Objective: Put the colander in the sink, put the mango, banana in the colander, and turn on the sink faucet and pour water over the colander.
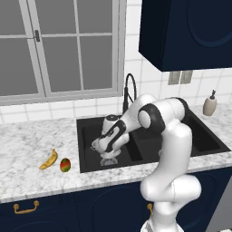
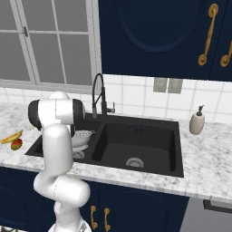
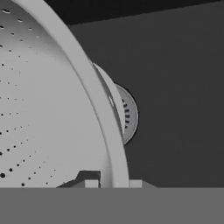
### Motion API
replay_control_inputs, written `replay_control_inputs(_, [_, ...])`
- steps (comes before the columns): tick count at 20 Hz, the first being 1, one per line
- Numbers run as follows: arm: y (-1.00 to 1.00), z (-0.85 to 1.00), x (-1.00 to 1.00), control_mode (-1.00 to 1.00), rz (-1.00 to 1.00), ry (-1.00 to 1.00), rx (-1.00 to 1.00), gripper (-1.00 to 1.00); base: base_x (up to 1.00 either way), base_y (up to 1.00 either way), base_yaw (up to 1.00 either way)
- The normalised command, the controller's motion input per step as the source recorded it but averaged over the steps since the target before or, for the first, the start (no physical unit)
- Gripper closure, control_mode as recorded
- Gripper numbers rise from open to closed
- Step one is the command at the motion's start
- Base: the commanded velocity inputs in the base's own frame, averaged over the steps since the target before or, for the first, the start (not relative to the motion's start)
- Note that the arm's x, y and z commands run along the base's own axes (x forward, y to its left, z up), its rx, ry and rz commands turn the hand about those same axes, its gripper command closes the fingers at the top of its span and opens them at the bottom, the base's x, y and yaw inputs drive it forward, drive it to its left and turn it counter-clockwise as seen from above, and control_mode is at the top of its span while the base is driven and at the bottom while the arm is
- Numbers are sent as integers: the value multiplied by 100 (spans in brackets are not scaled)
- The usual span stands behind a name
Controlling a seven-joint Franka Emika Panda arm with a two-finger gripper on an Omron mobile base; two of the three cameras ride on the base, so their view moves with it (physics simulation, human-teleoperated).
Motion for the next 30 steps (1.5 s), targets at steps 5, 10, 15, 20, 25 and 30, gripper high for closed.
replay_control_inputs(5, [42, -71, 0, -100, -46, 6, -5, 100, 0, 0, 0])
replay_control_inputs(10, [67, -82, -8, -100, -37, 4, -6, 100, 0, 0, 0])
replay_control_inputs(15, [44, -34, -61, -100, -31, 2, -1, 100, 0, 0, 0])
replay_control_inputs(20, [23, 27, -65, -100, -28, 0, 1, -100, 0, 0, 0])
replay_control_inputs(25, [47, 21, -9, -100, -28, -1, -1, -100, 0, 0, 0])
replay_control_inputs(30, [58, 73, -2, -100, -23, 0, -1, -100, 0, 0, 0])
